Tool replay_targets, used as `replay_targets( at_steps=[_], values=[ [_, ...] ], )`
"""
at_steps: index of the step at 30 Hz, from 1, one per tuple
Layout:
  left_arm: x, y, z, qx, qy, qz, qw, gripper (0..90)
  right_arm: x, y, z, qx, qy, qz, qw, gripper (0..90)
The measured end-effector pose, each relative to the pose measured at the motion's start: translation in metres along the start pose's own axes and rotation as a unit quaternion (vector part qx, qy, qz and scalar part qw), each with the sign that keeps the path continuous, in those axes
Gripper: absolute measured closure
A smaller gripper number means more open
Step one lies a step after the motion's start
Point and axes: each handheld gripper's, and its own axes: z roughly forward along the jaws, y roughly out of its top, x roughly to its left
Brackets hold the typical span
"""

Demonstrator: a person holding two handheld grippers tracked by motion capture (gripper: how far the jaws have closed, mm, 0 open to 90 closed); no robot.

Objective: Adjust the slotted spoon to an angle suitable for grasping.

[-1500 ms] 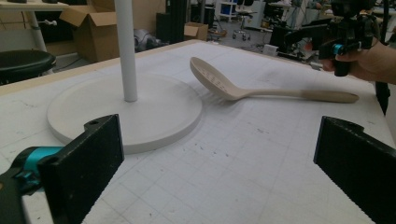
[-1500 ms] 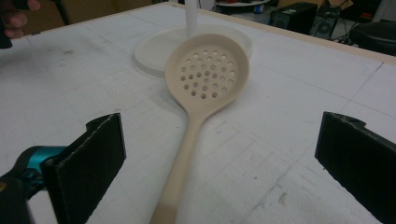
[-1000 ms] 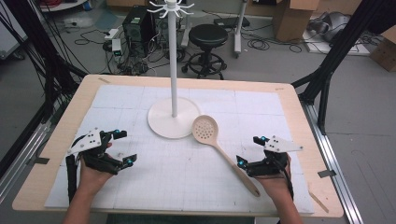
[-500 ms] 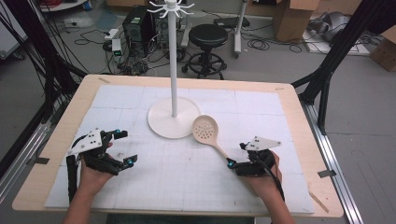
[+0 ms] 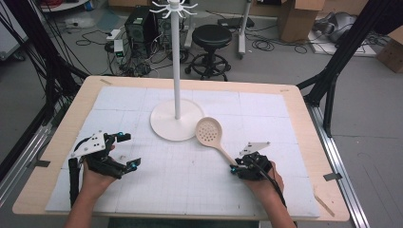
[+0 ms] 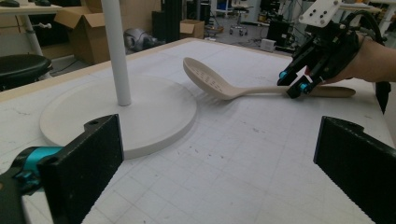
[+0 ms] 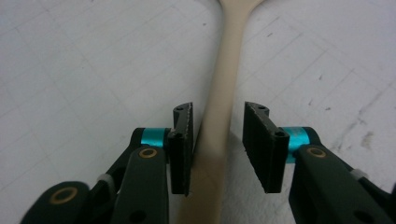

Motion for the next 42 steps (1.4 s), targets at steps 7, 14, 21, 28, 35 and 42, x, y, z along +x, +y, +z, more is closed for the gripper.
replay_targets(
  at_steps=[7,14,21,28,35,42],
  values=[
    [-0.001,0.001,0.001,-0.004,-0.002,0.001,1.0000,2.1,-0.001,0.000,-0.001,0.000,0.006,0.010,0.9999,71.6],
    [-0.002,0.002,0.001,-0.003,-0.003,0.002,1.0000,2.1,-0.006,-0.002,-0.004,0.004,0.023,-0.001,0.9997,75.6],
    [-0.003,0.002,0.001,0.000,-0.003,0.004,1.0000,2.1,0.007,0.005,0.000,0.014,0.053,-0.044,0.9975,75.8],
    [-0.004,0.003,0.004,0.003,-0.005,0.006,1.0000,2.1,0.029,0.019,0.009,0.025,0.078,-0.080,0.9934,75.8],
    [-0.004,0.004,0.001,-0.002,-0.005,0.005,1.0000,2.1,0.047,0.032,0.021,0.026,0.090,-0.107,0.9898,73.5],
    [-0.003,0.003,0.001,0.005,-0.004,0.005,1.0000,2.1,0.036,0.020,0.006,0.008,0.088,-0.090,0.9920,60.5]
  ],
)
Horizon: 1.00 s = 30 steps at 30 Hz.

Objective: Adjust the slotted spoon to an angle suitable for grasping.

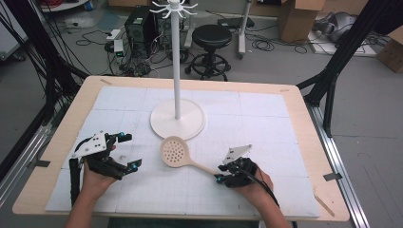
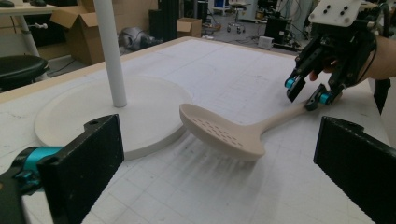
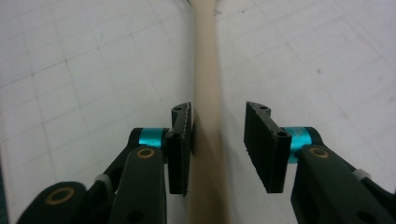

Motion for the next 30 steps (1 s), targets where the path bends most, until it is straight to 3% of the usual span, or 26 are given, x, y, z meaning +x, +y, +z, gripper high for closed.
replay_targets(
  at_steps=[4,7,12,24,30],
  values=[
    [0.000,0.000,0.000,-0.001,-0.001,0.001,1.0000,2.1,-0.004,-0.013,-0.011,0.014,0.010,0.005,0.9998,58.8],
    [0.000,0.001,-0.001,-0.005,0.000,-0.001,1.0000,2.1,-0.003,-0.015,-0.010,0.027,0.030,-0.002,0.9992,70.3],
    [0.000,0.001,-0.001,-0.010,0.000,-0.001,0.9999,2.1,0.001,-0.009,-0.006,0.033,0.019,-0.027,0.9989,71.2],
    [-0.003,0.008,-0.003,-0.019,-0.001,0.003,0.9998,2.1,0.016,0.019,0.018,0.029,0.033,-0.075,0.9962,71.2],
    [-0.008,0.015,-0.001,-0.019,-0.009,0.018,0.9996,2.1,0.027,0.030,0.029,0.025,0.045,-0.100,0.9937,71.1]
  ],
)
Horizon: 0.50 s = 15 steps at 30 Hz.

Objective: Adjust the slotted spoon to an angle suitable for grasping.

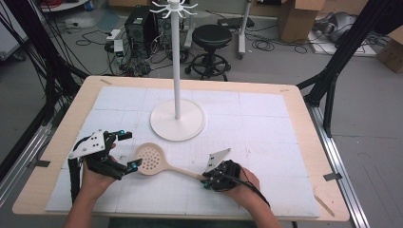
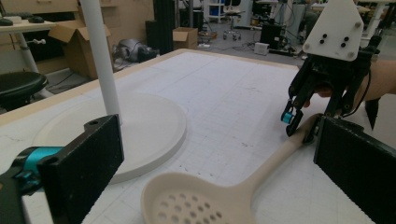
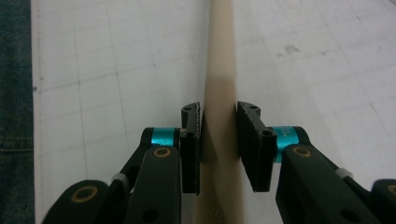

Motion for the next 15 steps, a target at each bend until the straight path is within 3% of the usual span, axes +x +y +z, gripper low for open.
replay_targets(
  at_steps=[5,7,11,15],
  values=[
    [0.000,-0.001,0.001,0.008,0.000,0.000,1.0000,2.1,0.004,0.006,0.004,-0.001,-0.001,-0.009,1.0000,70.1],
    [0.000,-0.001,0.000,0.007,0.001,0.000,1.0000,2.1,0.005,0.000,0.000,-0.004,-0.007,-0.005,1.0000,62.1],
    [0.001,-0.001,-0.002,0.005,0.003,-0.002,1.0000,2.1,0.001,-0.021,-0.015,-0.003,-0.006,0.015,0.9999,57.5],
    [0.001,-0.001,-0.004,0.002,0.005,-0.002,1.0000,2.1,-0.004,-0.045,-0.029,-0.004,0.011,0.031,0.9994,56.5]
  ],
)
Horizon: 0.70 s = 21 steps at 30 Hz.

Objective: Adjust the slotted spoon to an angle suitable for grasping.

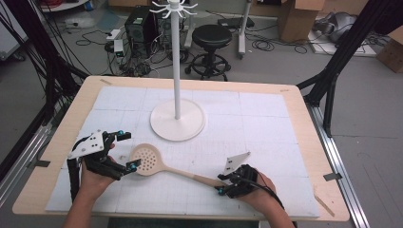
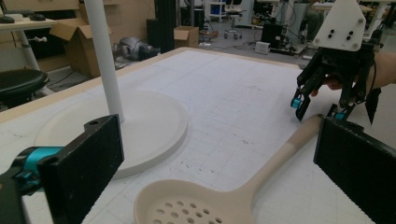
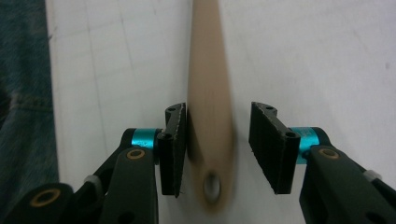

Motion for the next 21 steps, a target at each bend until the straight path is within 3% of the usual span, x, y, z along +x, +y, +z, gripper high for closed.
replay_targets(
  at_steps=[3,4,11,21],
  values=[
    [0.000,0.000,0.000,-0.001,-0.001,-0.001,1.0000,2.1,-0.002,-0.005,-0.004,-0.001,0.009,-0.001,1.0000,60.1],
    [0.000,0.000,0.000,-0.001,0.000,0.000,1.0000,2.1,-0.003,-0.005,-0.004,-0.001,0.012,-0.007,0.9999,65.8],
    [-0.001,0.001,0.001,-0.002,-0.002,0.000,1.0000,2.1,-0.004,0.001,0.000,0.003,0.012,-0.020,0.9997,66.6],
    [-0.002,0.001,0.002,0.004,-0.004,0.004,1.0000,2.1,-0.008,0.024,0.019,-0.006,0.012,-0.040,0.9991,65.8]
  ],
)
